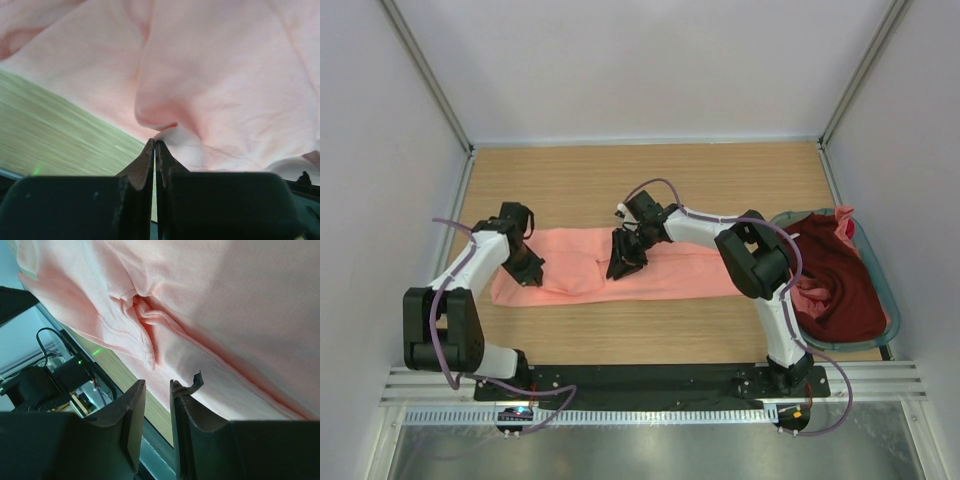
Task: Fold and stack the t-shirts
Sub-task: Fold the tshirt
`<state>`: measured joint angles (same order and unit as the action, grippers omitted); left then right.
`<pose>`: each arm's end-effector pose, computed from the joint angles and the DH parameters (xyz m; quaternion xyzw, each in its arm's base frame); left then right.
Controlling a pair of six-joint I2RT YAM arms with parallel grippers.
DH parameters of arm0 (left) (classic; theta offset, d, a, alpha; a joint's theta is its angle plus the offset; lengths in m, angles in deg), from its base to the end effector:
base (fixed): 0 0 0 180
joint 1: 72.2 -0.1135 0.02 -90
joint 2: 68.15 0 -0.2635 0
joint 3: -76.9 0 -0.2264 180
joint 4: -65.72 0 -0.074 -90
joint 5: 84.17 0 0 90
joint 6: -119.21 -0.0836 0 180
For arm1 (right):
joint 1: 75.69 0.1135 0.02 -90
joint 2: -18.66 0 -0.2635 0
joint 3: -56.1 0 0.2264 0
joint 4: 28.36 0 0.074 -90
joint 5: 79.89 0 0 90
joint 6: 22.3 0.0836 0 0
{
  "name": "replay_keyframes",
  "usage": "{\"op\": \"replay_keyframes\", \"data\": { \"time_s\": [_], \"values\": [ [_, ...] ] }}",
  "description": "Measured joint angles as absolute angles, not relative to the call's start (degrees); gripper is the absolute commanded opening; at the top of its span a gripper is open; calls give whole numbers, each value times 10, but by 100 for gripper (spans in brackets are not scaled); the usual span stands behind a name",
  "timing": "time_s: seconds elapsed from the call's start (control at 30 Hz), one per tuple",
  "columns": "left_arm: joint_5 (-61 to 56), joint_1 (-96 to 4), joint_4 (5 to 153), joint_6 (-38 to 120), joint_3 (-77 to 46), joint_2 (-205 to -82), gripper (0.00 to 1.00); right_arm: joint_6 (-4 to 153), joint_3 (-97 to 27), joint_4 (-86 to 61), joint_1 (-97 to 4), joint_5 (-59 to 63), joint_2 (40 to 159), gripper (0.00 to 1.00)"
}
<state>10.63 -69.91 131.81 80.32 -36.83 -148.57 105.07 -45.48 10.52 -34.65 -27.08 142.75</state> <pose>0.2224 -0.0019 0.1629 -0.4146 0.9050 -0.0009 0.0947 0.3018 0.3297 0.1216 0.1082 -0.9154 -0.3875 0.0138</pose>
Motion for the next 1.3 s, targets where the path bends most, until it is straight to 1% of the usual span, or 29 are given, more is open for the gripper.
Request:
{"op": "replay_keyframes", "data": {
  "time_s": [0.27, 0.5, 0.97, 1.3],
  "values": [
    [108, -664, 1319, 786, -279, -1552, 0, 1050, -455, 107, -349, -271, 1428, 33],
    [110, -656, 1320, 771, -222, -1618, 0, 1046, -449, 110, -356, -271, 1427, 33],
    [109, -641, 1320, 747, -140, -1696, 0, 1040, -445, 123, -368, -270, 1420, 33],
    [103, -628, 1317, 733, -117, -1734, 0, 1038, -446, 128, -368, -270, 1420, 33]
  ]
}}
